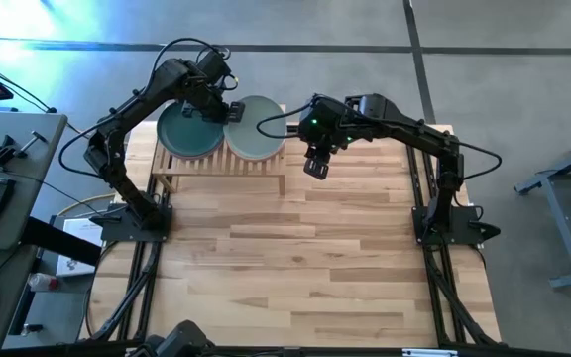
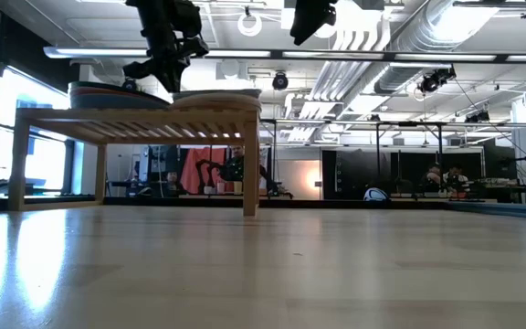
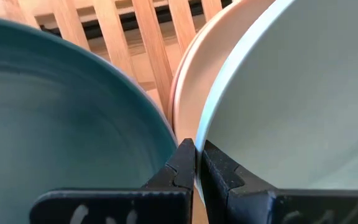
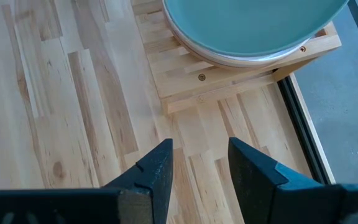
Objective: Place and stack plates onto a shelf
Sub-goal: Stack the blue plate on the top of the white plate, then return to Home Position
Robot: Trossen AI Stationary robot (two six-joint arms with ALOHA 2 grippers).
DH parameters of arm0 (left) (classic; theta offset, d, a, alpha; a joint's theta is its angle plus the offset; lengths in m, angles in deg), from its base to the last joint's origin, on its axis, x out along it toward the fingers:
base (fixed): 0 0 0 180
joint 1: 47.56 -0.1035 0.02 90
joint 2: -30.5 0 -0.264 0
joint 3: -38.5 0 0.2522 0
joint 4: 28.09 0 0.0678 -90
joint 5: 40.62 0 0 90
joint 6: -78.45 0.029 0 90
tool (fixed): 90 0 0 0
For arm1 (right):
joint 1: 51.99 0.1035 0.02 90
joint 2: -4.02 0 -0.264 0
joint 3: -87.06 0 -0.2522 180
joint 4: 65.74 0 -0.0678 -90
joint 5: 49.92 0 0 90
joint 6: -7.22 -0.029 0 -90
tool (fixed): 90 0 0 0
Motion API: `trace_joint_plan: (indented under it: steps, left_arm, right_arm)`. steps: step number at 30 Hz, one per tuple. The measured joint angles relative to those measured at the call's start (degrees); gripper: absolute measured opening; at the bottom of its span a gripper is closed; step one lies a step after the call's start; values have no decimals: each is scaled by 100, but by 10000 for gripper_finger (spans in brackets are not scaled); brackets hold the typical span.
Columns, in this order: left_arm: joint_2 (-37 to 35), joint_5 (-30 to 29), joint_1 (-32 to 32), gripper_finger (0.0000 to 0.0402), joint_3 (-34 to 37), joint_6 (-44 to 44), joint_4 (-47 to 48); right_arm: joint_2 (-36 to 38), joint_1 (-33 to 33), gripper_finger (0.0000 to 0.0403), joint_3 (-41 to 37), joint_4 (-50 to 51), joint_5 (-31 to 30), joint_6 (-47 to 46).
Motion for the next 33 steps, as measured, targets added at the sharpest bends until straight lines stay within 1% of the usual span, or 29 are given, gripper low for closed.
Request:
trace_joint_plan:
  steps: [8, 22, 33]
  left_arm:
    - [0, 216, 0, 5, 0, -1, 136]
    - [-2, 148, 0, 38, 0, 148, 137]
    - [-2, 222, 2, 75, 2, 151, 314]
  right_arm:
    - [-2, 0, 130, 0, -4, 0, -4]
    - [-2, 0, 130, 0, -6, 1, -24]
    - [-2, 0, 130, 0, -6, 2, -24]
